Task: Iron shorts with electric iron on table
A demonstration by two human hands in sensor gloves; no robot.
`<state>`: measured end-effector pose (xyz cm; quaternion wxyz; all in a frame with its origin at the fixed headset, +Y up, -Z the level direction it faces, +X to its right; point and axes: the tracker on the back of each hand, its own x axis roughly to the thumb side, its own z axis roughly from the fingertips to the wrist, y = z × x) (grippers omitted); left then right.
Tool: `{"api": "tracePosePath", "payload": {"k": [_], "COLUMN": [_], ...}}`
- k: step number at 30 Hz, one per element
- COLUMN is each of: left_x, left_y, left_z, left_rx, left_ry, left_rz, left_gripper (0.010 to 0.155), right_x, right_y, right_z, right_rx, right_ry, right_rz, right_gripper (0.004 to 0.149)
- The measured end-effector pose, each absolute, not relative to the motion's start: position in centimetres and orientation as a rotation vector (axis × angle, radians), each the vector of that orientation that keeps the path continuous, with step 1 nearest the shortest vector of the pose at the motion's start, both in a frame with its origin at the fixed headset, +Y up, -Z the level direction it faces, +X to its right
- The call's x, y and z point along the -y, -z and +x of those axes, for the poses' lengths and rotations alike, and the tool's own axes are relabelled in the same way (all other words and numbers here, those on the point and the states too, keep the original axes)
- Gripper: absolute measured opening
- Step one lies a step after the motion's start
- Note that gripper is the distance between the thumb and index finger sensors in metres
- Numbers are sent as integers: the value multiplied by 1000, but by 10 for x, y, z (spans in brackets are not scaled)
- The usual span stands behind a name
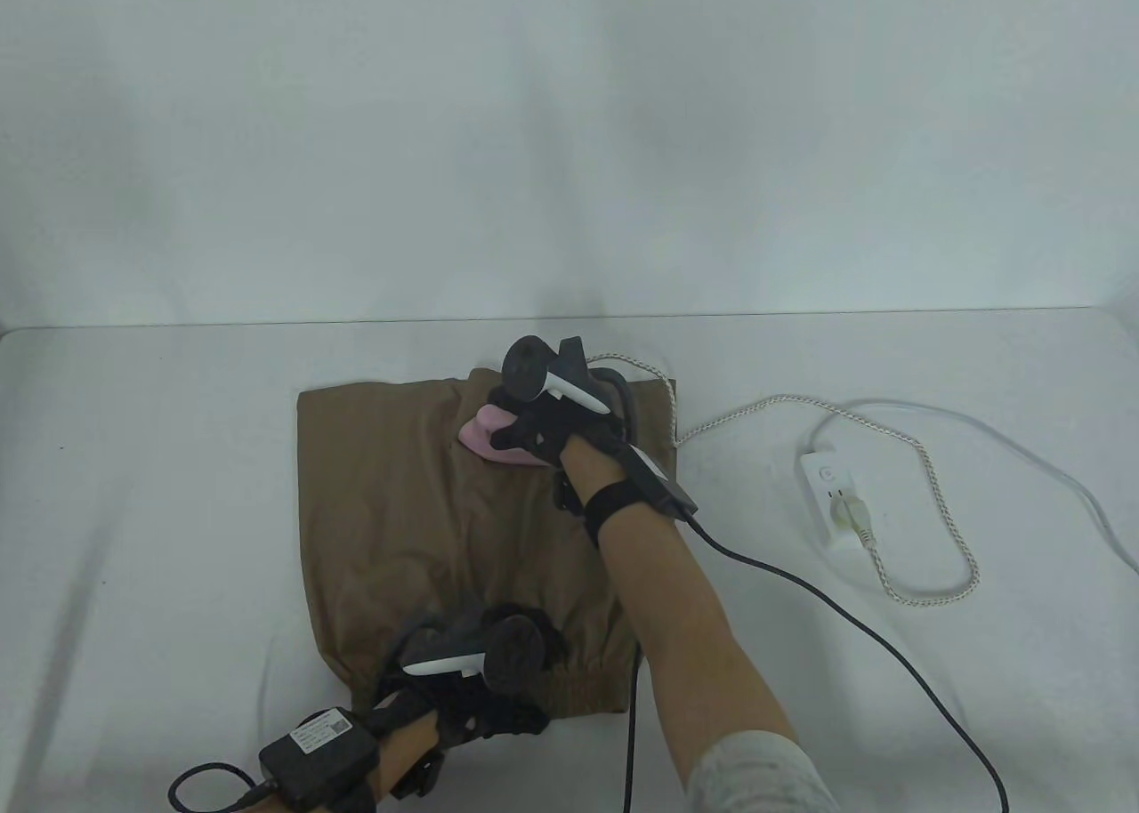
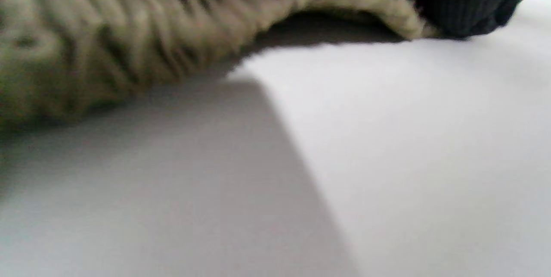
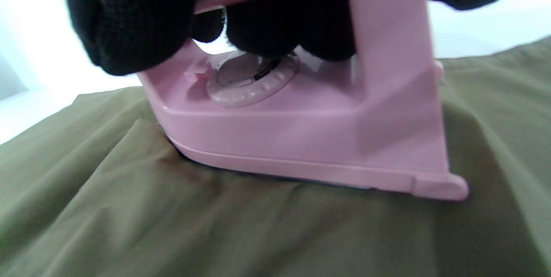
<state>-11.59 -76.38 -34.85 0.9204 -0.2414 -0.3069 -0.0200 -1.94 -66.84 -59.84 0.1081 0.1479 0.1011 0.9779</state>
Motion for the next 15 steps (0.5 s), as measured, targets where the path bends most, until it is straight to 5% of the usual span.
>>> {"api": "tracePosePath", "payload": {"k": [15], "left_x": [761], "left_y": [346], "left_z": [-113], "left_rx": [642], "left_ry": [89], "left_rz": [-460], "left_gripper": [87], "right_x": [665], "right_y": [582], "right_z": [46], "right_rx": [-297], "right_ry": [-2927], "right_rz": [335], "right_gripper": [66]}}
